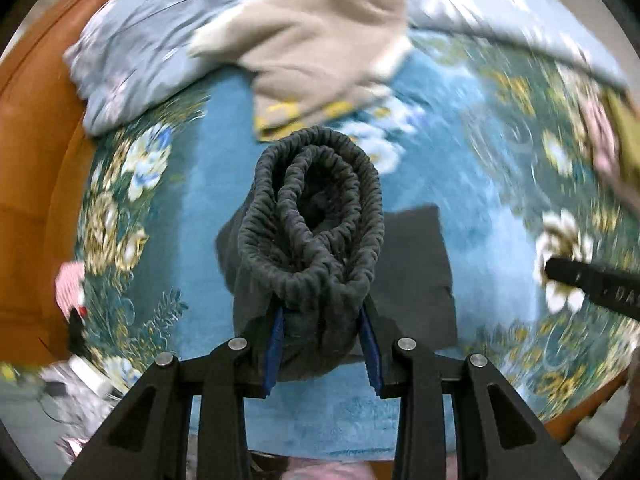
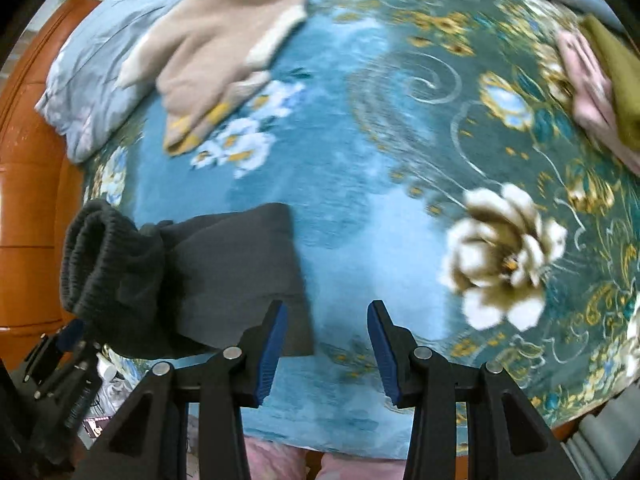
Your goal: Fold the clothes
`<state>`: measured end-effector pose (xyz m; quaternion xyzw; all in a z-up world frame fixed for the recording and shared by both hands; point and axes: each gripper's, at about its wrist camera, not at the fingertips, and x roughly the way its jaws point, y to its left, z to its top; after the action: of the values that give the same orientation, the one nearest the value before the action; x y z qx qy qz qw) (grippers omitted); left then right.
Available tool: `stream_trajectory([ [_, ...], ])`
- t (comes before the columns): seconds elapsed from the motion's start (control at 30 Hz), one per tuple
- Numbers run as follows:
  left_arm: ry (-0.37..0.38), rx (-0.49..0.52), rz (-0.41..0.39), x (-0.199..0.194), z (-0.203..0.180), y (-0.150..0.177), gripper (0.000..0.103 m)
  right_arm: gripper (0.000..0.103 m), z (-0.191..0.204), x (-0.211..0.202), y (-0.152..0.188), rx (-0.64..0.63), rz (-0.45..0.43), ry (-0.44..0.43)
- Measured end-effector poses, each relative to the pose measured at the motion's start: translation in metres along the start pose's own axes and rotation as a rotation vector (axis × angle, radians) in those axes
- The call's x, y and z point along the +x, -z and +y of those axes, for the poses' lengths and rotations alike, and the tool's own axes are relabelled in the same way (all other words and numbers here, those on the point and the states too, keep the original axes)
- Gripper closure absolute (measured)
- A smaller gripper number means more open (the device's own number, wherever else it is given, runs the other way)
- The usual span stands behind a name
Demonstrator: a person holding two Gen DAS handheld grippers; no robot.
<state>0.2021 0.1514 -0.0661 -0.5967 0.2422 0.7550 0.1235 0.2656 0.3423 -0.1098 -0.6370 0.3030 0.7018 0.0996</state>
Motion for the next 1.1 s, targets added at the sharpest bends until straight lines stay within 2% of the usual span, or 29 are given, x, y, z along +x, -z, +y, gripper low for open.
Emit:
stream_trajectory([
  [0.07, 0.005, 0.021, 0.03, 0.005, -0.016, -0.004, 0.063, 0.057, -0.009, -0.001, 0.0, 0.004, 0.004, 0.0],
  [0.17, 0.077, 0.024, 0.059, 0.008, -0.026, -0.005, 0.061, 0.057, -0.018, -0.001, -0.001, 0.002, 0.011, 0.001],
  [0.23, 0.12, 0.036, 0.049, 0.002, -0.03, -0.005, 0.052, 0.057, -0.019, 0.001, -0.001, -0.005, 0.019, 0.001],
  [0.27, 0.136, 0.043, 0.045, 0.001, -0.031, -0.005, 0.051, 0.057, -0.019, 0.003, -0.002, -0.005, 0.023, -0.002],
  [0.33, 0.177, 0.028, 0.04, -0.003, -0.023, -0.006, 0.05, 0.057, -0.015, 0.006, -0.003, -0.006, 0.027, -0.02],
  [0.4, 0.224, -0.043, 0.032, -0.004, -0.002, -0.009, 0.049, 0.057, -0.007, 0.008, -0.005, -0.019, 0.033, -0.061],
  [0.47, 0.22, -0.162, 0.05, 0.006, 0.029, -0.007, 0.046, 0.056, 0.001, 0.011, -0.008, -0.032, 0.038, -0.101],
  [0.5, 0.218, -0.222, 0.058, 0.01, 0.045, -0.007, 0.046, 0.051, 0.005, 0.012, -0.009, -0.038, 0.041, -0.122],
  [0.6, 0.193, -0.4, 0.106, 0.028, 0.091, -0.001, 0.046, 0.043, 0.017, 0.016, -0.013, -0.057, 0.05, -0.183],
  [0.73, 0.15, -0.585, 0.189, 0.052, 0.133, 0.02, 0.046, 0.037, 0.052, 0.041, -0.019, -0.107, 0.125, -0.283],
  [0.77, 0.144, -0.616, 0.206, 0.056, 0.14, 0.026, 0.046, 0.032, 0.061, 0.049, -0.02, -0.122, 0.15, -0.306],
  [0.83, 0.133, -0.656, 0.242, 0.063, 0.151, 0.034, 0.046, 0.032, 0.079, 0.066, -0.023, -0.15, 0.183, -0.333],
  [1.1, 0.088, -0.713, 0.295, 0.066, 0.176, 0.063, 0.046, 0.031, 0.115, 0.127, -0.047, -0.149, 0.256, -0.317],
])
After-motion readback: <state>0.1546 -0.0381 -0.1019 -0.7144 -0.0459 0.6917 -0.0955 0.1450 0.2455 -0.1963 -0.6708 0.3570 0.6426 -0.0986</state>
